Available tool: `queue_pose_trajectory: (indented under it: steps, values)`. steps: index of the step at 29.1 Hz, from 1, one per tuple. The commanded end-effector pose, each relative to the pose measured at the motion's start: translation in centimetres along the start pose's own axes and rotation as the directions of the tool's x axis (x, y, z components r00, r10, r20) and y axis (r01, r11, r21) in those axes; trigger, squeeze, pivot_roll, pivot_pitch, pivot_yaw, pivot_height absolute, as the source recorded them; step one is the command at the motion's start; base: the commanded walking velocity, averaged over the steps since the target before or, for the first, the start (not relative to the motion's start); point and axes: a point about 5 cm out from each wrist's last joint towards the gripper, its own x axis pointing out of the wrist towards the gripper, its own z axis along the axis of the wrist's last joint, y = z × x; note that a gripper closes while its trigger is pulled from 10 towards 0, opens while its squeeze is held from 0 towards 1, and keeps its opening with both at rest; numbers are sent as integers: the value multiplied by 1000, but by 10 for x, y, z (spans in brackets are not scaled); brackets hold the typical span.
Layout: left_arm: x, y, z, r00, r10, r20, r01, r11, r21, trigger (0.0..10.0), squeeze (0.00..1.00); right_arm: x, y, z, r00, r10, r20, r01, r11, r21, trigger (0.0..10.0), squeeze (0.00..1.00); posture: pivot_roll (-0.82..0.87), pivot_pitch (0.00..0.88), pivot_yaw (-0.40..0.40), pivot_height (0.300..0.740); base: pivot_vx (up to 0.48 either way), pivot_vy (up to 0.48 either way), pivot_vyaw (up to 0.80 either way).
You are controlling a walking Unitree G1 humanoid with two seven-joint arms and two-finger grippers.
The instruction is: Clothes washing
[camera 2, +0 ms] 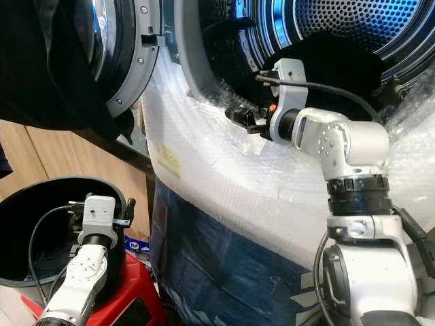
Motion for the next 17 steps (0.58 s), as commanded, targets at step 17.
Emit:
queue_pose_trajectory:
  steps: [17]
  values:
    - [-1,-1,3,1000,3,-1,-3,1000,4,10000,0,-15,-44,47,942,-265,206,279,959,-45,10000,0,64,0,-127,740,0,0,0]
